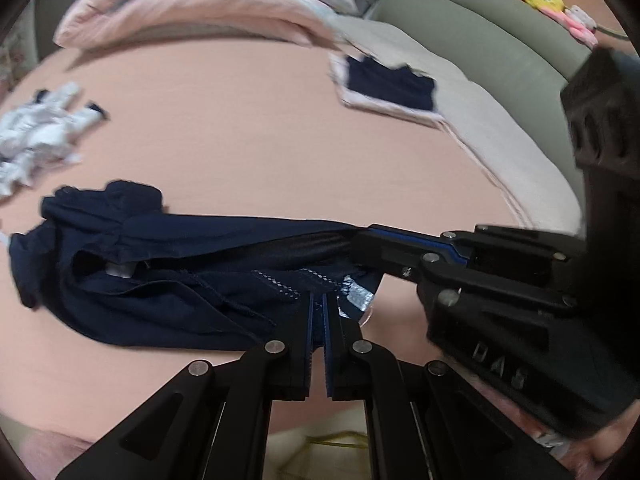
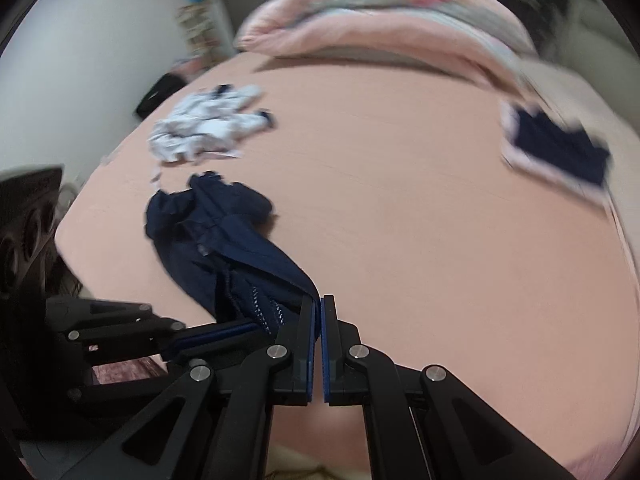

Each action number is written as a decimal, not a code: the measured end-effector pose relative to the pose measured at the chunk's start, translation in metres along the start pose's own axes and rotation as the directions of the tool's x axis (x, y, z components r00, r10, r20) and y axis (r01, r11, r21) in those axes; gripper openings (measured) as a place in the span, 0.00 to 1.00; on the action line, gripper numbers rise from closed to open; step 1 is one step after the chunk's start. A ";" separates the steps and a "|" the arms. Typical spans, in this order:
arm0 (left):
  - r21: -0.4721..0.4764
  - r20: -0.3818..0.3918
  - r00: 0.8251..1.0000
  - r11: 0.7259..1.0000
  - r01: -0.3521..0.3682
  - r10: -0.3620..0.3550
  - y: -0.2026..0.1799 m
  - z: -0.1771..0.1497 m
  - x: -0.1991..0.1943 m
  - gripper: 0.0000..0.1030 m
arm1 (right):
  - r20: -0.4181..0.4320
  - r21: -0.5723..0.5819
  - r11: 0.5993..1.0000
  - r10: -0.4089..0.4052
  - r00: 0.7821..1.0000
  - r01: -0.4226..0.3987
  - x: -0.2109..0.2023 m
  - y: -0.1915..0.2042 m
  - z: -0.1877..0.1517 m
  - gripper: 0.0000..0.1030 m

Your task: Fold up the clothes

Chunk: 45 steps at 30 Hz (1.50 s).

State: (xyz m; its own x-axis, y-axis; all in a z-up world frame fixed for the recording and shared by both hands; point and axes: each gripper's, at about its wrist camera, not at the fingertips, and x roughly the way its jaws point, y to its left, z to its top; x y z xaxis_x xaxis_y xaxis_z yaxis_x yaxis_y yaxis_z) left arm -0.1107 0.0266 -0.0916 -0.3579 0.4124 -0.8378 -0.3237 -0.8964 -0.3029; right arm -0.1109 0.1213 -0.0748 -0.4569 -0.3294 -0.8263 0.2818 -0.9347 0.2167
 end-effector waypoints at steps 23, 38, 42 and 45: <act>-0.354 0.025 0.994 0.931 -0.086 0.102 0.096 -0.007 -0.004 0.52 | 0.027 0.081 0.993 -0.091 0.995 0.089 -0.030 -0.082 -0.035 0.20; -0.439 -0.002 0.990 0.890 -0.124 0.138 0.140 -0.021 0.028 0.12 | -0.123 -0.059 0.996 -0.075 0.990 0.068 0.058 -0.022 -0.071 0.00; -0.373 0.055 0.997 0.927 -0.025 0.049 0.112 -0.008 -0.004 0.12 | -0.002 -0.038 0.992 -0.122 0.993 0.122 0.011 -0.041 -0.048 0.00; -0.295 0.105 0.994 0.954 0.051 -0.021 0.081 0.000 -0.035 0.12 | 0.098 -0.040 0.989 -0.137 0.986 0.142 -0.034 -0.047 -0.027 0.00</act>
State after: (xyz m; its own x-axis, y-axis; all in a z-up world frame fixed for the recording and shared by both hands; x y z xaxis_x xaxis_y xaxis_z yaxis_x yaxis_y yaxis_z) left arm -0.1245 -0.0606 -0.0868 -0.4412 0.4456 -0.7790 -0.0690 -0.8823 -0.4656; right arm -0.0855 0.1800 -0.0708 -0.5720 -0.2095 -0.7931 0.2479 -0.9658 0.0763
